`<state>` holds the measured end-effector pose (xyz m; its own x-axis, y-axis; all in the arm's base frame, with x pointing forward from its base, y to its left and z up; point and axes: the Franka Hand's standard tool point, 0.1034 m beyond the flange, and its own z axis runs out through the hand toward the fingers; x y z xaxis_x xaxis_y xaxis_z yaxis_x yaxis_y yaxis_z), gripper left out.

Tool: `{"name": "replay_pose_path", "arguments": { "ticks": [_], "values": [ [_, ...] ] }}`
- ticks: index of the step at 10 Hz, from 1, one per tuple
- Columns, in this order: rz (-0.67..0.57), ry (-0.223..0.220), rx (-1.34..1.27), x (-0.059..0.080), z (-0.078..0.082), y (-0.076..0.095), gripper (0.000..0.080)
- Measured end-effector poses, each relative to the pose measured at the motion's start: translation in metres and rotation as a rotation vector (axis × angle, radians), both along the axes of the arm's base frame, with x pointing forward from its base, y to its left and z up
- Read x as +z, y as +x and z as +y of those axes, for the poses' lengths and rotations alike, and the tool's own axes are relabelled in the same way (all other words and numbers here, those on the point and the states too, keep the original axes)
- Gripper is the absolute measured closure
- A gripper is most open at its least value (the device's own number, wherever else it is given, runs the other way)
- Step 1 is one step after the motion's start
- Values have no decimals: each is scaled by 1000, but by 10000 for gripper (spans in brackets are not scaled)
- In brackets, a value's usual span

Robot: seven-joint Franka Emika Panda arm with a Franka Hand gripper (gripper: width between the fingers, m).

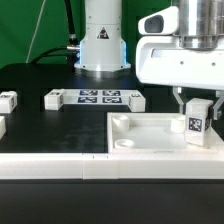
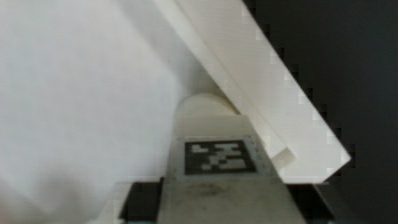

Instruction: Assemble one leg

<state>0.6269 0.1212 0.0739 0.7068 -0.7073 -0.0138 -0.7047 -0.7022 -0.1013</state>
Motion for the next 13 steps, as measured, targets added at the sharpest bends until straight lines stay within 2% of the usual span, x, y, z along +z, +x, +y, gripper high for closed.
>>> {"name": "replay_pose_path", "arguments": {
  "ticks": [4, 7, 8, 9, 10, 11, 13],
  "values": [
    [35, 47, -402, -1, 7, -1, 509],
    [58, 77, -571, -1, 9, -1, 499],
    [55, 76, -548, -1, 9, -1, 499],
    [52, 73, -512, -1, 9, -1, 328],
    [43, 67, -400, 1, 7, 1, 192],
    [43, 66, -369, 3, 7, 3, 163],
    [27, 23, 11, 5, -1, 10, 152]
  ]
}}
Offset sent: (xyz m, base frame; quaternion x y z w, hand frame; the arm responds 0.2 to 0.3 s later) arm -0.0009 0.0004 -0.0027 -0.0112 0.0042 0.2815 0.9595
